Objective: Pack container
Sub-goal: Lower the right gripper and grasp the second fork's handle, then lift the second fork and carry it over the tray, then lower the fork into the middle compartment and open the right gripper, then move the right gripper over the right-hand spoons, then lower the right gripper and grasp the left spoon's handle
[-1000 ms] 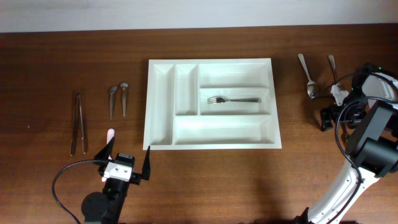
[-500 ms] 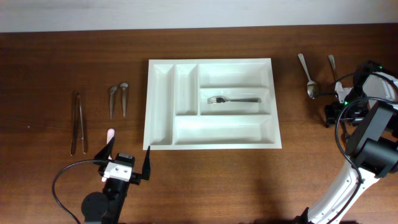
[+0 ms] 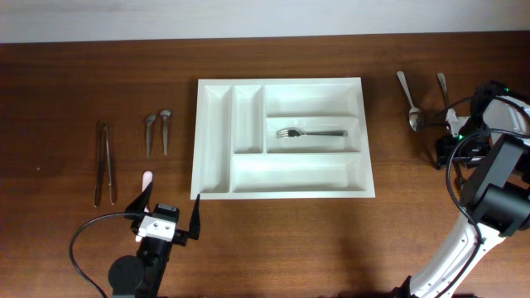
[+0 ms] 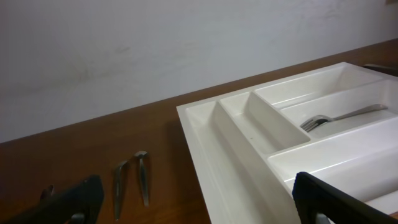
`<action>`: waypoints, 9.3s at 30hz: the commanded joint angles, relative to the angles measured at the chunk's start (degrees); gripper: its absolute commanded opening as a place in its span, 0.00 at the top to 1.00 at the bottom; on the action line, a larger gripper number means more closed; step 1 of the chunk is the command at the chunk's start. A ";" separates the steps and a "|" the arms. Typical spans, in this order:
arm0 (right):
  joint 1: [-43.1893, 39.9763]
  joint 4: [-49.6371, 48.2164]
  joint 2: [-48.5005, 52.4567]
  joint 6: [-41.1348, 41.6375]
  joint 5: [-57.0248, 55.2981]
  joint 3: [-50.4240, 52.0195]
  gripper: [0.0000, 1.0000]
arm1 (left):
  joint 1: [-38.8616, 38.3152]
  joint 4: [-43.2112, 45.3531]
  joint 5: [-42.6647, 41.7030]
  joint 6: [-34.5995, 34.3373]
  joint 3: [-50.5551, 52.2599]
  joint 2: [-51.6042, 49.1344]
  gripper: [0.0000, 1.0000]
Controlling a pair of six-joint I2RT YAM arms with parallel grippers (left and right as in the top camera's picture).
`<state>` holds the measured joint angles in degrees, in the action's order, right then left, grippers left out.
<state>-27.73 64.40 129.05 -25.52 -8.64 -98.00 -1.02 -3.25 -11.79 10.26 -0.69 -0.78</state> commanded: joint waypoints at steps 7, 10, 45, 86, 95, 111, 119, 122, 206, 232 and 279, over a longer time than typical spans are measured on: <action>-2.12 -0.17 2.80 -0.79 2.67 0.72 0.24 | -0.22 -0.28 0.00 -0.28 0.20 0.44 0.01; -2.32 -0.11 2.80 -1.25 3.72 0.72 0.21 | -0.22 -0.28 0.00 -0.31 0.20 0.44 0.01; 2.43 0.83 3.82 10.32 4.42 -4.37 0.96 | -0.22 -0.28 0.00 -0.28 0.20 0.44 0.01; 35.58 27.69 3.87 105.61 18.29 -47.19 0.96 | -0.22 -0.28 0.00 -0.28 0.20 0.44 0.01; 43.30 26.88 5.46 110.38 15.06 -46.53 0.93 | -0.22 -0.28 0.00 -0.28 0.20 0.44 0.01; 44.70 24.09 10.99 133.44 14.93 -46.53 0.93 | -0.22 -0.28 0.00 -0.28 0.20 0.44 0.01; 44.70 24.98 12.11 135.58 12.44 -44.11 0.90 | -0.22 -0.28 0.00 -0.31 0.20 0.44 0.01; 44.70 25.16 12.11 135.97 12.48 -41.44 0.89 | -0.22 -0.28 0.00 -0.28 0.20 0.44 0.01; 15.85 14.25 23.04 8.90 4.39 -53.31 0.01 | -0.22 -0.28 0.00 -0.31 0.20 0.44 0.01; 14.51 15.69 26.95 7.34 6.49 -53.29 0.01 | -0.22 -0.28 0.00 -0.28 0.20 0.44 0.01; 14.51 14.16 29.29 4.98 6.78 -51.04 0.08 | -0.22 -0.28 0.00 -0.28 0.20 0.44 0.01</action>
<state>-13.26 78.72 156.38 -20.21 -1.43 -149.38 -1.02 -3.25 -11.79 10.26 -0.69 -0.78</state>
